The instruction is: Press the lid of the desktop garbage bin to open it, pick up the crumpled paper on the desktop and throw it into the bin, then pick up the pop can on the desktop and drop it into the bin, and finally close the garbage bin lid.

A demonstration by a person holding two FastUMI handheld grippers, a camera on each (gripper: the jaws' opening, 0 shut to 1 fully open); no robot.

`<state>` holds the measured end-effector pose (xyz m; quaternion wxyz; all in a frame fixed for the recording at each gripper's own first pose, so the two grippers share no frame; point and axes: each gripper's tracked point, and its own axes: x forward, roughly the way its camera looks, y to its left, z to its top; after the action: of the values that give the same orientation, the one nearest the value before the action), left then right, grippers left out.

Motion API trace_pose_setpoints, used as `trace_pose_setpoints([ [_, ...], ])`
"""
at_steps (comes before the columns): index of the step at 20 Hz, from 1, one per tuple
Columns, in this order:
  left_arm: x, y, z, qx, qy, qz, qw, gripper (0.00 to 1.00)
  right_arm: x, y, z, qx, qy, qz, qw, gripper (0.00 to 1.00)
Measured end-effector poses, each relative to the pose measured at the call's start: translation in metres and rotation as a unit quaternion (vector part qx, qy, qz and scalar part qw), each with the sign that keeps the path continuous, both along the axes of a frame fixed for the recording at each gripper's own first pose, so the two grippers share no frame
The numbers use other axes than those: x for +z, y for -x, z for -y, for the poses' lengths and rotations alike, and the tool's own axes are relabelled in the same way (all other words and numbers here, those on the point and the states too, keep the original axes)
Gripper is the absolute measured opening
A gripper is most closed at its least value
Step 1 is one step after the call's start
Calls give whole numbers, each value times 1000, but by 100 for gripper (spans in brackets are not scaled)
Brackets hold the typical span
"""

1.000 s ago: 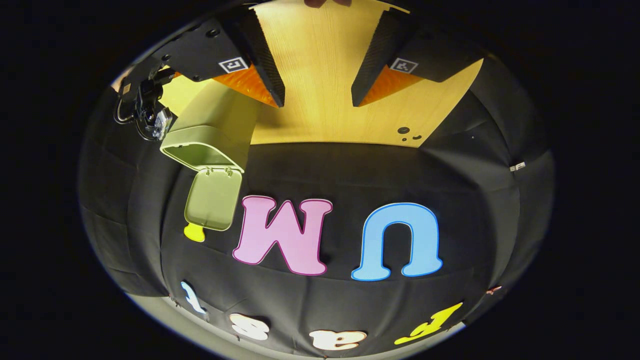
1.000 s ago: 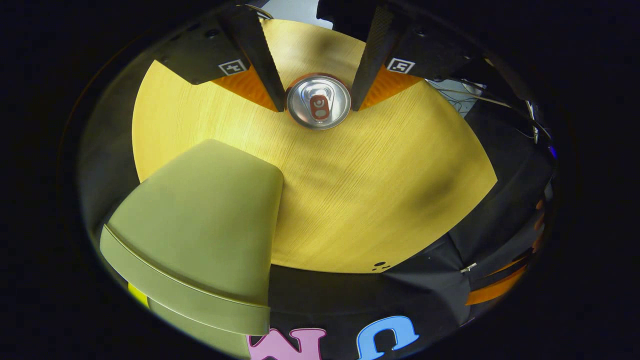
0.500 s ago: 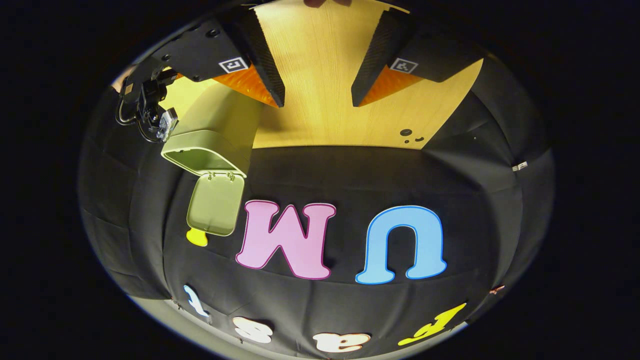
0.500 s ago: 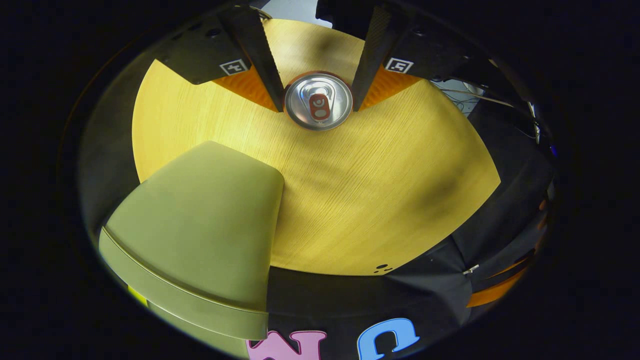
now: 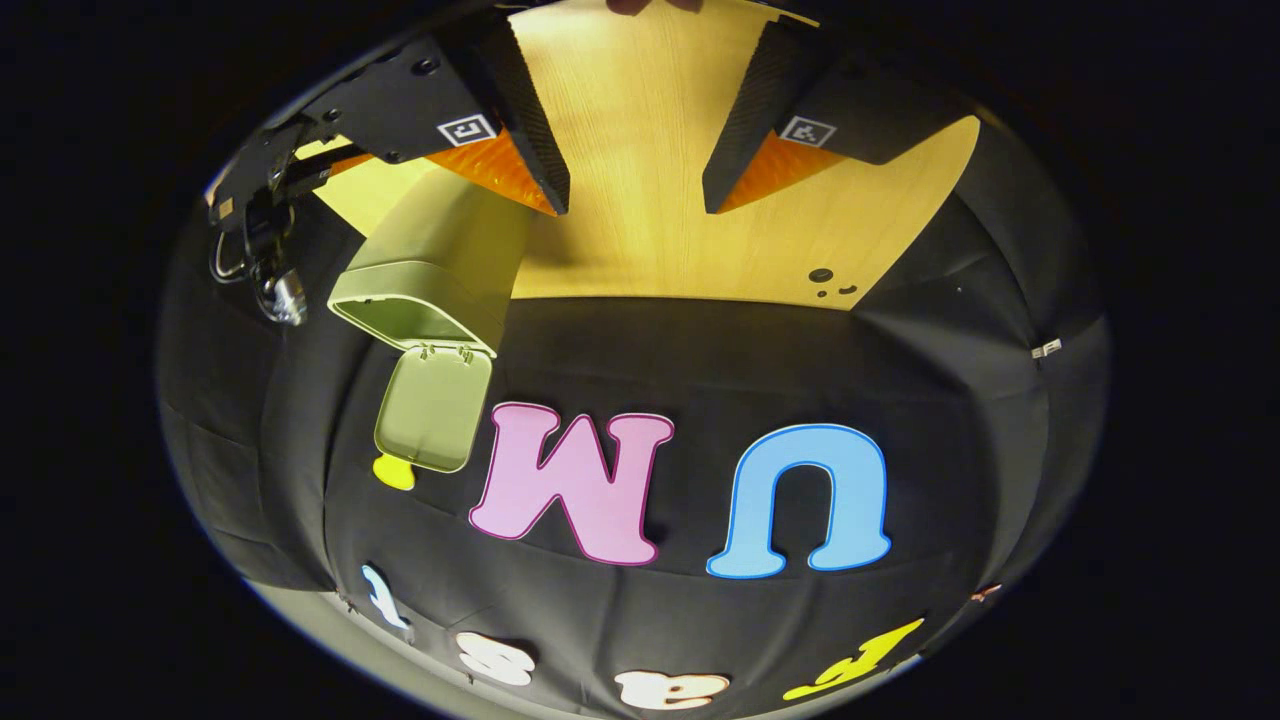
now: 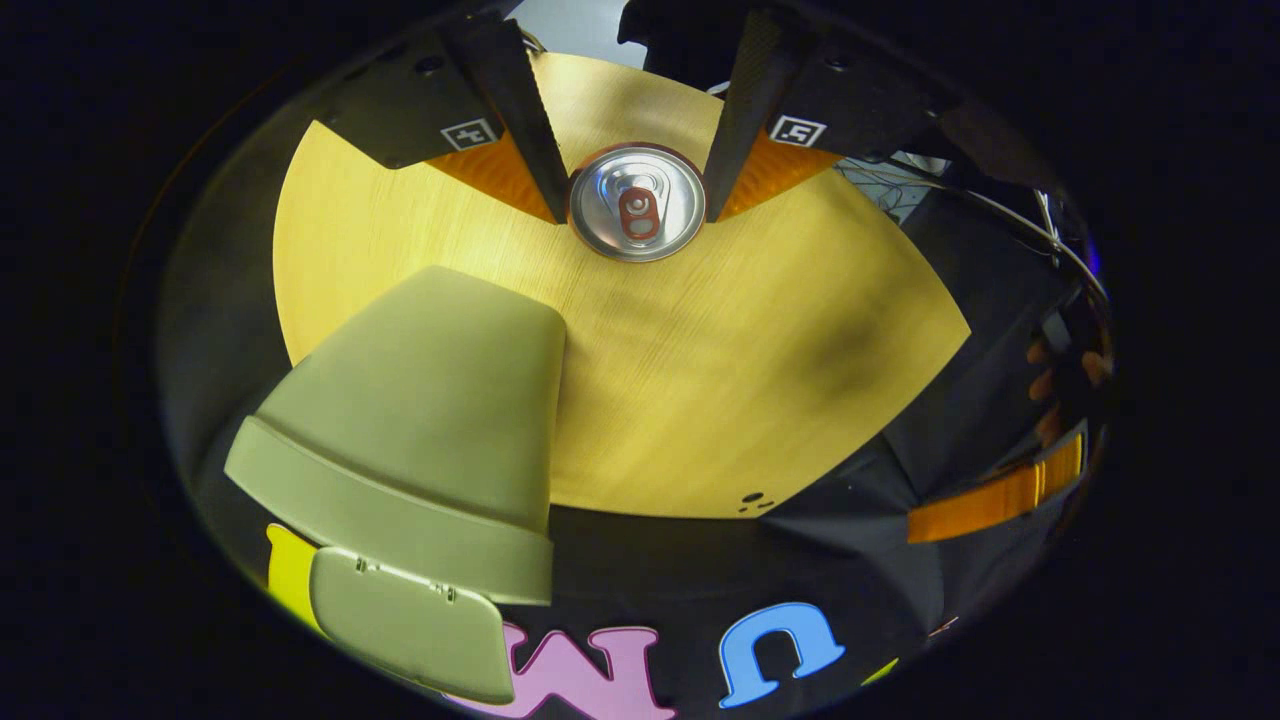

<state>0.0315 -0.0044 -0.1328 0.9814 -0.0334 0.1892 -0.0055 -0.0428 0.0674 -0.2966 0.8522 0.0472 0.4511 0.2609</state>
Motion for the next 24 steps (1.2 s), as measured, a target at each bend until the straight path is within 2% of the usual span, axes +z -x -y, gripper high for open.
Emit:
trace_pose_setpoints([
  [11,-1,-4,3,-9,12,2,1000,89,127,-44,14,-26,-71,71,995,82],
  [16,1,-4,0,-10,9,4,1000,89,187,-96,38,-82,-112,131,982,82],
  [21,-1,-8,-3,-11,9,2,1000,89,202,-144,69,-137,-133,160,969,82],
  [24,-1,-11,-4,-10,8,1,1000,89,198,-166,83,-161,-124,171,964,82],
])
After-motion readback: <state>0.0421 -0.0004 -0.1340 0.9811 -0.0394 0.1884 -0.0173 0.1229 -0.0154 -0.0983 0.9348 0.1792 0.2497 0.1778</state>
